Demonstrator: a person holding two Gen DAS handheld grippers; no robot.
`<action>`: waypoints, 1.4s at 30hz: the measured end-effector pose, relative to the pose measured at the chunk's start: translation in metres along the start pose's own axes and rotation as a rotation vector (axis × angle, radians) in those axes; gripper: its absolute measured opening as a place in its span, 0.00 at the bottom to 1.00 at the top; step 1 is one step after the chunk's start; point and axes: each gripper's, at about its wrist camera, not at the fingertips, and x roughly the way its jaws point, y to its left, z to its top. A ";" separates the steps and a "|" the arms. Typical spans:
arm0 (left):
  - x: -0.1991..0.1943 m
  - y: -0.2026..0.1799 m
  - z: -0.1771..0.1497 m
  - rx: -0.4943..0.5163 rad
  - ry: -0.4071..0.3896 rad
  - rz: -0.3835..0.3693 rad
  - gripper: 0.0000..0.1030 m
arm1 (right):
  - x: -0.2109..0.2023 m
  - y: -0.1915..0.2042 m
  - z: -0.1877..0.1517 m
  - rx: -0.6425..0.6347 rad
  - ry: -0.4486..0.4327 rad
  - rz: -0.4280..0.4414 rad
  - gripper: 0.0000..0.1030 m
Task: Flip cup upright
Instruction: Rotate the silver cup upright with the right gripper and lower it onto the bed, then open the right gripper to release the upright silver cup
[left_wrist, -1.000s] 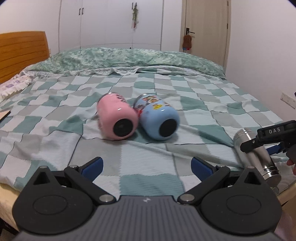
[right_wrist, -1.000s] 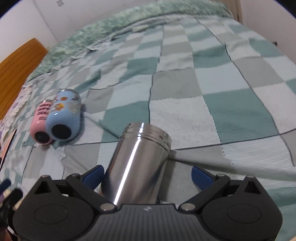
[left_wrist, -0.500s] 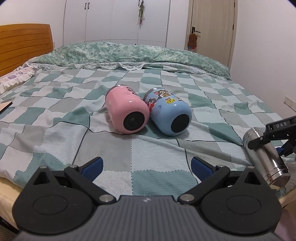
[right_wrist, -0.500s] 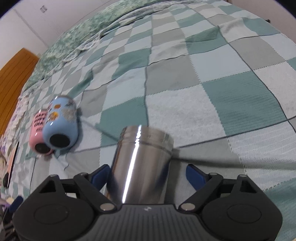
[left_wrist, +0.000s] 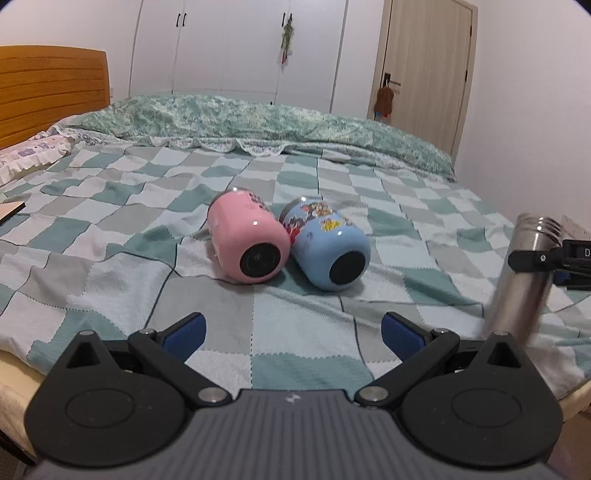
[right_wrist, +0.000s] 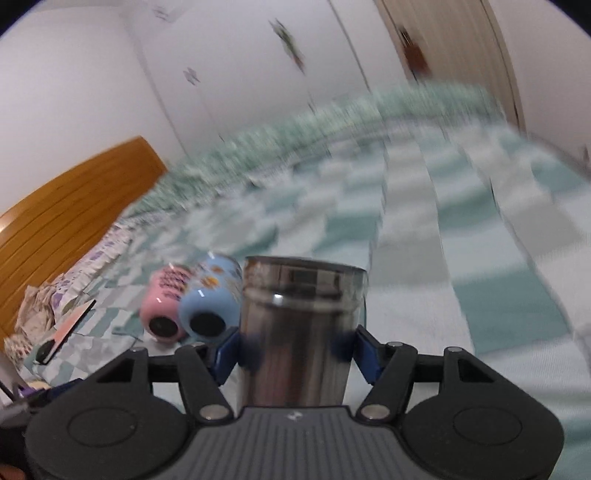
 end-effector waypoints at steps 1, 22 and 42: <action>-0.001 -0.001 0.001 -0.004 -0.007 0.000 1.00 | -0.002 0.005 0.003 -0.035 -0.032 -0.008 0.61; 0.020 -0.012 0.005 -0.025 -0.055 0.038 1.00 | 0.051 -0.073 0.028 -0.279 -0.151 -0.441 0.61; -0.017 -0.038 0.003 0.027 -0.165 0.009 1.00 | -0.033 -0.051 0.002 -0.244 -0.324 -0.323 1.00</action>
